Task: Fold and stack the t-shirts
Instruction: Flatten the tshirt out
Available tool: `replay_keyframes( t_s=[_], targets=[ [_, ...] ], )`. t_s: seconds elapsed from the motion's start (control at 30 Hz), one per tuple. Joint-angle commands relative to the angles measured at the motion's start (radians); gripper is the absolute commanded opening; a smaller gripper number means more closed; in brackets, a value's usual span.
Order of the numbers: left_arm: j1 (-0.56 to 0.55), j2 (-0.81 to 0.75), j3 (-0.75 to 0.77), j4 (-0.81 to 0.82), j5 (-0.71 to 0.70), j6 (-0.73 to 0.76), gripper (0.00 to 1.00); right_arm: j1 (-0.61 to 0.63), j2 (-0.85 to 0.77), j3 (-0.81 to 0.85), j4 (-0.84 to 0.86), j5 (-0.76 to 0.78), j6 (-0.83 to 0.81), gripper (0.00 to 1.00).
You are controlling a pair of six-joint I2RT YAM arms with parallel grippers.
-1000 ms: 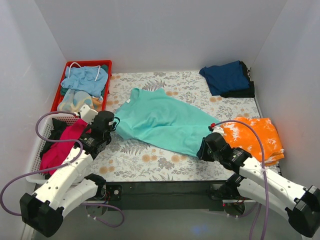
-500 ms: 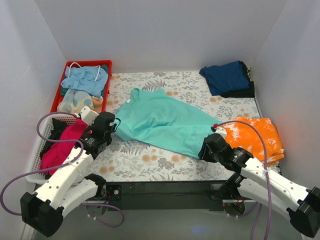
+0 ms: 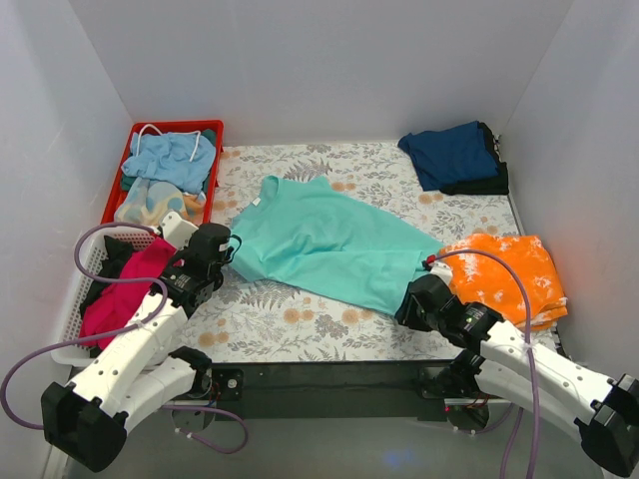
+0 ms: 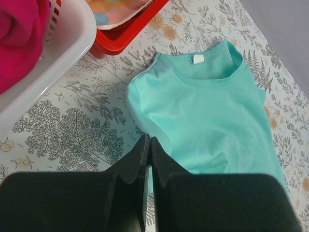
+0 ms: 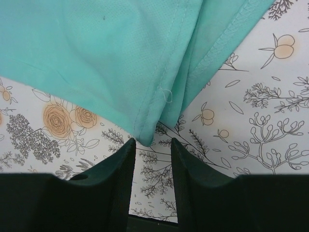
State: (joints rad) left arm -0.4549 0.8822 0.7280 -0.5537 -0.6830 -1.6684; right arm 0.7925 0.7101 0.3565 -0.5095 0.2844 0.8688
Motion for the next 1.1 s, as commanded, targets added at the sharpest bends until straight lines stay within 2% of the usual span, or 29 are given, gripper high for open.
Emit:
replay_keyframes(
  t_s=[0.0,0.47,0.57,0.6,0.67,0.83,1.07],
  targets=[
    [-0.002,-0.011,-0.007,-0.006,-0.007,0.002,0.0,0.004,0.022,-0.001,0.098,0.007,0.006,0.41],
    [-0.001,-0.017,-0.013,-0.009,0.0,0.01,0.0,0.004,0.071,-0.03,0.196,0.012,-0.01,0.38],
    [-0.002,-0.017,-0.012,-0.008,-0.001,0.012,0.0,0.004,0.094,-0.034,0.218,0.009,-0.013,0.31],
    [-0.002,-0.017,-0.012,-0.009,-0.001,0.013,0.0,0.004,0.098,-0.034,0.22,0.009,-0.013,0.18],
    [-0.001,-0.02,-0.01,-0.009,0.002,0.013,0.0,0.004,0.107,-0.025,0.22,0.009,-0.017,0.02],
    [-0.001,-0.032,0.025,-0.02,0.0,0.039,0.0,0.008,0.043,0.033,0.131,0.045,-0.037,0.01],
    [-0.002,-0.06,0.227,-0.008,-0.046,0.177,0.0,0.008,-0.049,0.277,-0.024,0.18,-0.138,0.01]
  ],
)
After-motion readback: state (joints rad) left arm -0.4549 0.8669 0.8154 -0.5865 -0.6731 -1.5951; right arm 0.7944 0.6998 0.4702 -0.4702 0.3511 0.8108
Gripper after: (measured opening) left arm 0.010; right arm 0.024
